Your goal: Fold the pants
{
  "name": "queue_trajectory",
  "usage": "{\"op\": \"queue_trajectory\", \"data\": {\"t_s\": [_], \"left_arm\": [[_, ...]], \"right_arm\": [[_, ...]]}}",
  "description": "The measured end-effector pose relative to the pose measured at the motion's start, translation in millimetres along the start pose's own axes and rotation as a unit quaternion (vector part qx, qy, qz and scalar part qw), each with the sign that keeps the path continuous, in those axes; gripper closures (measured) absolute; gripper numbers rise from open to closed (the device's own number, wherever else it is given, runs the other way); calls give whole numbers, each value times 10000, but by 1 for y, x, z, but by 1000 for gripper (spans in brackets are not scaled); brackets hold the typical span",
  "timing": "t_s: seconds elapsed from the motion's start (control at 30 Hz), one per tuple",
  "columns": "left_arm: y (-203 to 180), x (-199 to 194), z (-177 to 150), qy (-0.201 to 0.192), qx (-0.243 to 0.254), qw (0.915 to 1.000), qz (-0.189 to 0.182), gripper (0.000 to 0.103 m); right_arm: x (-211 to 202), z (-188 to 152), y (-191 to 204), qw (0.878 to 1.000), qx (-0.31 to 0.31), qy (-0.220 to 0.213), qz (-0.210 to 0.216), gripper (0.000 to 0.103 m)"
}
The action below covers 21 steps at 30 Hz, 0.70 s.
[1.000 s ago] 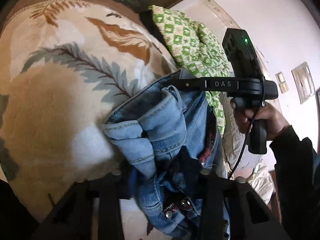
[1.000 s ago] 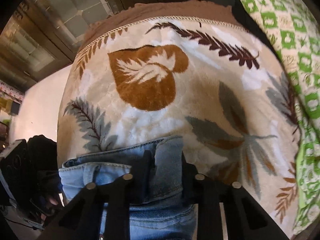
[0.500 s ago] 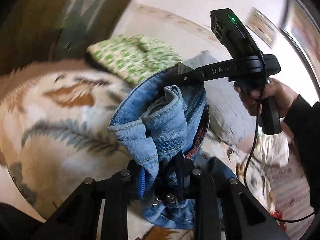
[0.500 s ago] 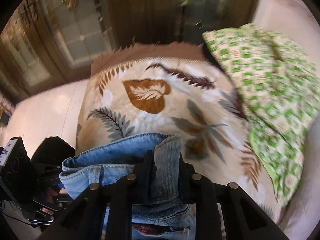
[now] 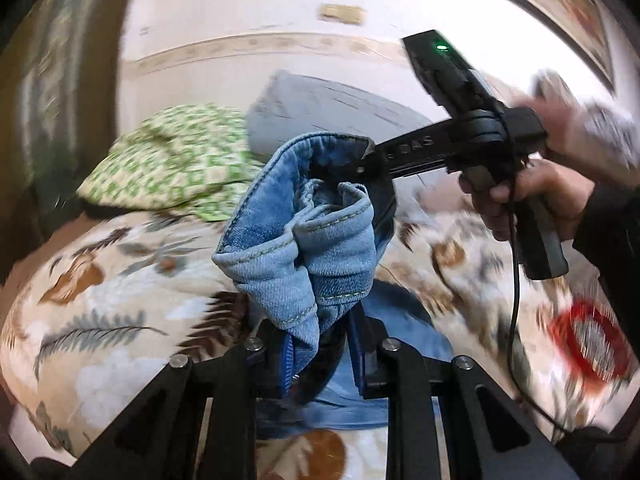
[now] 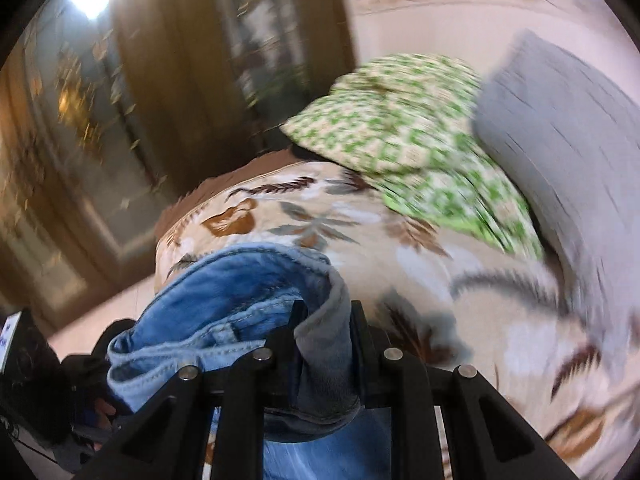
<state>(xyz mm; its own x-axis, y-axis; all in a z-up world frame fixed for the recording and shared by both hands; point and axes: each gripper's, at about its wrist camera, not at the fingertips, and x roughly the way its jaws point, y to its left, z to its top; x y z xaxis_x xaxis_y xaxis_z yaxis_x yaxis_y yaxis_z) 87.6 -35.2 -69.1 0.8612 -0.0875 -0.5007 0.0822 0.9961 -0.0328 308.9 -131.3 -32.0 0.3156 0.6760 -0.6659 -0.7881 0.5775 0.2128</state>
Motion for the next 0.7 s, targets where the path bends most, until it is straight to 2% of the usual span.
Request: {"op": "queue_trajectory", "data": {"t_s": [0.17,0.27,0.4,0.5,0.57,0.6,0.63,0.67,0.7], "left_arm": [[-46,27,-27,499,837,9950,-222,81],[-60,50,-43,898,1105,9893,-319,82],[-68,67,-57,1128,1393,9833,-328,82],[-69,71,-61,1159,1504,9813,-307,82],[-71,71,-61,1176,1552,9804,-285,83],[-72,72,-62,1187,1574,9800,-280,82],[-73,72,-61,1193,1577,9799,-280,82],[-74,72,-60,1197,1584,9797,-283,82],[-74,71,-59,1181,1594,9797,-284,82]], "right_arm": [[0,-63,-49,9948,1007,-32,-179,82],[11,-91,-72,9883,1454,91,-444,82],[17,-115,-96,9782,1982,113,-610,79],[16,-122,-102,9756,2103,167,-606,78],[11,-122,-101,9755,2085,159,-689,72],[7,-123,-101,9746,2091,161,-782,62],[4,-124,-102,9737,2112,167,-832,44],[-1,-124,-101,9725,2144,146,-892,37],[-8,-125,-101,9713,2174,88,-960,34]]}}
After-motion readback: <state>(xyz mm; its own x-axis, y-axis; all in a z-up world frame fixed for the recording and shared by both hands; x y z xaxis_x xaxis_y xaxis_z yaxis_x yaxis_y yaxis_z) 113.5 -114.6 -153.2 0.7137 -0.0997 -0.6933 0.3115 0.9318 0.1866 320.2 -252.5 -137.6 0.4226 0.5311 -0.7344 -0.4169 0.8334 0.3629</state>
